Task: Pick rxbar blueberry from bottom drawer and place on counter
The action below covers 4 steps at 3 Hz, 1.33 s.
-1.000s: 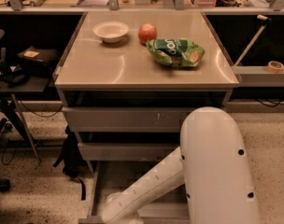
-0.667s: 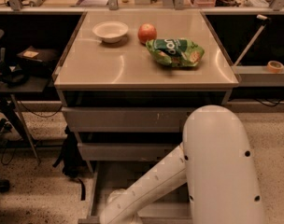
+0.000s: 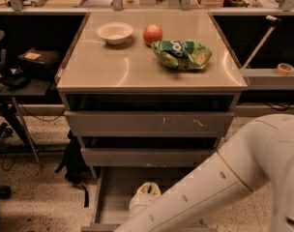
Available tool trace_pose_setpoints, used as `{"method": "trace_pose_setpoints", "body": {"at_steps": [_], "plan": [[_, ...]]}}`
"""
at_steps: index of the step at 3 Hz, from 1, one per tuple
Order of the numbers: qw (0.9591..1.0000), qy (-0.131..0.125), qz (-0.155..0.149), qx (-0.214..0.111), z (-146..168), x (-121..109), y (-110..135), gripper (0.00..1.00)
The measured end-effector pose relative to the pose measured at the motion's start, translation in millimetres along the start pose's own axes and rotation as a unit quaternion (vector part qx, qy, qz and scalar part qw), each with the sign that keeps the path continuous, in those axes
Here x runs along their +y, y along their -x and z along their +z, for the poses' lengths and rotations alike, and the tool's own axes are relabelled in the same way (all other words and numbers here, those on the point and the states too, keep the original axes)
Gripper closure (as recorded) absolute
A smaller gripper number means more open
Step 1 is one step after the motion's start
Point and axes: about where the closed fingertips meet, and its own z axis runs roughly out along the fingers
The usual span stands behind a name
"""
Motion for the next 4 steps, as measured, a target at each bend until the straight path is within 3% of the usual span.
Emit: {"method": "trace_pose_setpoints", "body": {"at_steps": [1,2,3,4], "plan": [[0.9986,-0.025,0.010,-0.046,-30,-4,37,1.00],[0.9987,-0.023,0.010,-0.045,-30,-3,37,1.00],[0.9966,-0.058,0.011,-0.058,-16,-21,72,1.00],[0.9783,-0.159,0.026,-0.130,-17,-70,187,1.00]]}}
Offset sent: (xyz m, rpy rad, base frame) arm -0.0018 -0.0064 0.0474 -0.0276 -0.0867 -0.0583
